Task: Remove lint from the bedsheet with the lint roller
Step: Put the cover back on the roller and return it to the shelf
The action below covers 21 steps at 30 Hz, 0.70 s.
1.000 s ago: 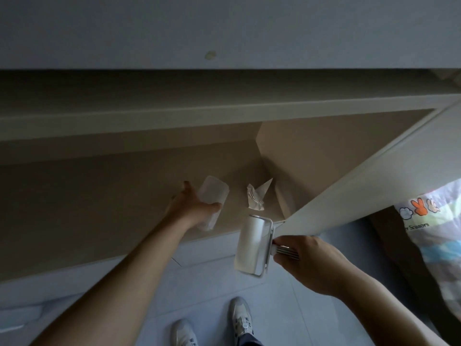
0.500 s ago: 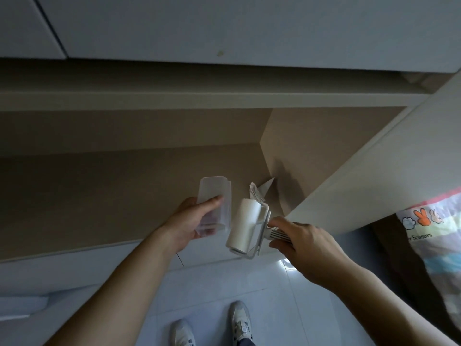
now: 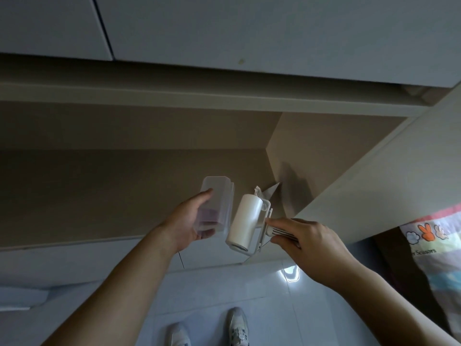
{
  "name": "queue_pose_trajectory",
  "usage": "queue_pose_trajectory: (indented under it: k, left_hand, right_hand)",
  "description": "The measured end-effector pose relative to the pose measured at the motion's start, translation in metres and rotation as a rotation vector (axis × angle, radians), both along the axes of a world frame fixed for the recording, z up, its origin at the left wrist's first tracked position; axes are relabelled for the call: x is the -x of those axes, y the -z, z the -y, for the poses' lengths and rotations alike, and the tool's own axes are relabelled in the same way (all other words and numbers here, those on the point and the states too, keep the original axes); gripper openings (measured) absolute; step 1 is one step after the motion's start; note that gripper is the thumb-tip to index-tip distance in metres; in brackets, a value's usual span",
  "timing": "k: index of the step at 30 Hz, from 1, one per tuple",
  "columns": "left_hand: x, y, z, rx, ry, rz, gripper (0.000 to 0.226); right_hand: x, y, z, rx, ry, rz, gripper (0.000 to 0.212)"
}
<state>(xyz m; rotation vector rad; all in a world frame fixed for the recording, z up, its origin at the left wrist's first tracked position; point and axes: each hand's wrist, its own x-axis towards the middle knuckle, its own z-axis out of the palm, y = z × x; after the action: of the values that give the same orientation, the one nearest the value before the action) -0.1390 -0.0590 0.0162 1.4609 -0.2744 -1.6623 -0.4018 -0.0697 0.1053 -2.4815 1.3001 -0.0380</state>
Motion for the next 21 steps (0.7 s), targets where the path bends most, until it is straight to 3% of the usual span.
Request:
queue_pose_trajectory:
  k: [8,15,21]
  left_hand:
    - [0.005,-0.011,0.002,0.008,0.014,-0.043,0.030]
    - [0.006,-0.020,0.009,0.009,-0.195,-0.092,0.022]
    - [0.014,-0.022,0.009,0.091,-0.106,-0.112,0.034]
  right_hand:
    - [0.001,-0.013,0.005,0.014,-0.077,-0.001,0.027]
    - [-0.004,-0.029,0.005,-0.055,-0.173,-0.038,0.027]
    - [-0.017,-0.036,0.000,-0.100,-0.274,-0.027,0.029]
